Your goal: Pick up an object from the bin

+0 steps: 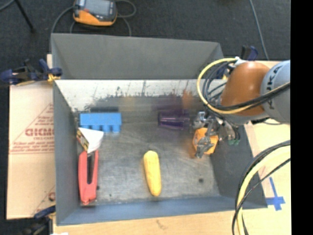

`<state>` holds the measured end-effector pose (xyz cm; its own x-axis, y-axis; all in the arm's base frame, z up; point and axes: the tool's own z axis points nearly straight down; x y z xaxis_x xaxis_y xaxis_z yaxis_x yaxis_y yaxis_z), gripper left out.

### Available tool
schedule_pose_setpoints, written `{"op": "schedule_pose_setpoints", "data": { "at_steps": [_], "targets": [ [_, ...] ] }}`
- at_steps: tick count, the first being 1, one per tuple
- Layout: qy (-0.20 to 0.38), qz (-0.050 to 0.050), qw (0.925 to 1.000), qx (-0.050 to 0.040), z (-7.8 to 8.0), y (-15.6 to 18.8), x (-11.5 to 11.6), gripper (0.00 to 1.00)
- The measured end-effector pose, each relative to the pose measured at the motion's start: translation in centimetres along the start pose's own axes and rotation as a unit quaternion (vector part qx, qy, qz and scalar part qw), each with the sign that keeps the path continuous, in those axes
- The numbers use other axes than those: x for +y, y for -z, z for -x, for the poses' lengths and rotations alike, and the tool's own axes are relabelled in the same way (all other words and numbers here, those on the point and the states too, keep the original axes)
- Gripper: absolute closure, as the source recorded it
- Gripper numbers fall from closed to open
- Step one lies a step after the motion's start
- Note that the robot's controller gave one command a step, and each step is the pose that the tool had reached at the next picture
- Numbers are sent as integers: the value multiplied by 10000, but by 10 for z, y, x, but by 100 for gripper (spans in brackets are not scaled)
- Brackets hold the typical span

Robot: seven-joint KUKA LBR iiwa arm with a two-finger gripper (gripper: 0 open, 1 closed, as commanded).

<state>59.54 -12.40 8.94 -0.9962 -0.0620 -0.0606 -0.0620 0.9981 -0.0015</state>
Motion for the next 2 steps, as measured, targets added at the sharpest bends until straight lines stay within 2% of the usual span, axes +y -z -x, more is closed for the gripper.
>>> {"op": "schedule_pose_setpoints", "data": {
  "at_steps": [1, 2],
  "targets": [
    [4, -1, 10000, 0, 0, 0, 0, 100],
    [7, 6, 9999, 123, -6, 2, 1, 100]
  ]
}}
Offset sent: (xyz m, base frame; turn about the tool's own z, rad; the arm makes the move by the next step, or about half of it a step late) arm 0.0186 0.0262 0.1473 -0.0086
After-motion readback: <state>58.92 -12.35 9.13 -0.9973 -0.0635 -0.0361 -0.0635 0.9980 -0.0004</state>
